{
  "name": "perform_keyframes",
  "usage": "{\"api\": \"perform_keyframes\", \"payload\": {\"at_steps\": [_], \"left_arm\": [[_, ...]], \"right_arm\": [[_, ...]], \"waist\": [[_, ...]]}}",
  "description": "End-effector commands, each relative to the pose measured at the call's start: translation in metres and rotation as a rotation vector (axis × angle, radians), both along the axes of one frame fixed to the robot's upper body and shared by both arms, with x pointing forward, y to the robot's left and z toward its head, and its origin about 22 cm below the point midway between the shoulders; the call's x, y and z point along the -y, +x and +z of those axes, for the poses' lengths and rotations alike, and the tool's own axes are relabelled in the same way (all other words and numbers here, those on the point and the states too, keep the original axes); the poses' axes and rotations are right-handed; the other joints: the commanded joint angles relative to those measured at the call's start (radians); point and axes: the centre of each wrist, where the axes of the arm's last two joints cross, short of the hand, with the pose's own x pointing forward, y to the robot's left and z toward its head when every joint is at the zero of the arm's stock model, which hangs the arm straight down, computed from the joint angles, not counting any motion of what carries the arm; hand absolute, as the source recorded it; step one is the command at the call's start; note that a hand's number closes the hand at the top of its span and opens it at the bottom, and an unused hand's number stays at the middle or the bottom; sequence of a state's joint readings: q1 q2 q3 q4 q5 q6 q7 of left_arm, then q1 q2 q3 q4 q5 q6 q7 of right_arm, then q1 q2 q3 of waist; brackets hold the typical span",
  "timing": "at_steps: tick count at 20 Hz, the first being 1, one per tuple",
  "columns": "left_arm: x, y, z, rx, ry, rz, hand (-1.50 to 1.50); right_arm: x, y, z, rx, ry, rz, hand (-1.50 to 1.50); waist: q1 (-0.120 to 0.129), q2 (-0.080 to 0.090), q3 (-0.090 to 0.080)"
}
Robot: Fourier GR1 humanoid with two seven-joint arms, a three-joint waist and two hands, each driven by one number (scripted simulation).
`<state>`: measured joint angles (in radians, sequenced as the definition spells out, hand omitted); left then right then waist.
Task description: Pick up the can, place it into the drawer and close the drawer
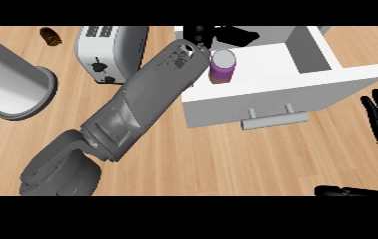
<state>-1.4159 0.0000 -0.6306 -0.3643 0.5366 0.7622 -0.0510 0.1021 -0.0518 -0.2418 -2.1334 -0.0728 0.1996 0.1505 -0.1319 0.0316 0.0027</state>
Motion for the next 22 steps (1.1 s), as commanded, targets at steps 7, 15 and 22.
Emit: {"api": "perform_keyframes", "payload": {"at_steps": [7,15,22], "left_arm": [[-0.001,-0.002,-0.004,-0.020,-0.102,0.015,-1.50],[0.014,-0.006,0.025,0.003,-0.177,0.007,-1.50],[0.006,-0.002,0.013,0.054,-0.169,0.012,-1.50]], "right_arm": [[0.005,-0.003,0.020,0.106,-0.285,-0.032,-1.50],[-0.008,0.002,0.029,0.191,-0.463,0.002,-1.50],[-0.025,0.021,0.040,0.189,-0.730,-0.082,-1.50]], "waist": [[0.011,0.001,-0.001],[0.035,-0.008,0.000],[0.076,-0.011,-0.002]]}}
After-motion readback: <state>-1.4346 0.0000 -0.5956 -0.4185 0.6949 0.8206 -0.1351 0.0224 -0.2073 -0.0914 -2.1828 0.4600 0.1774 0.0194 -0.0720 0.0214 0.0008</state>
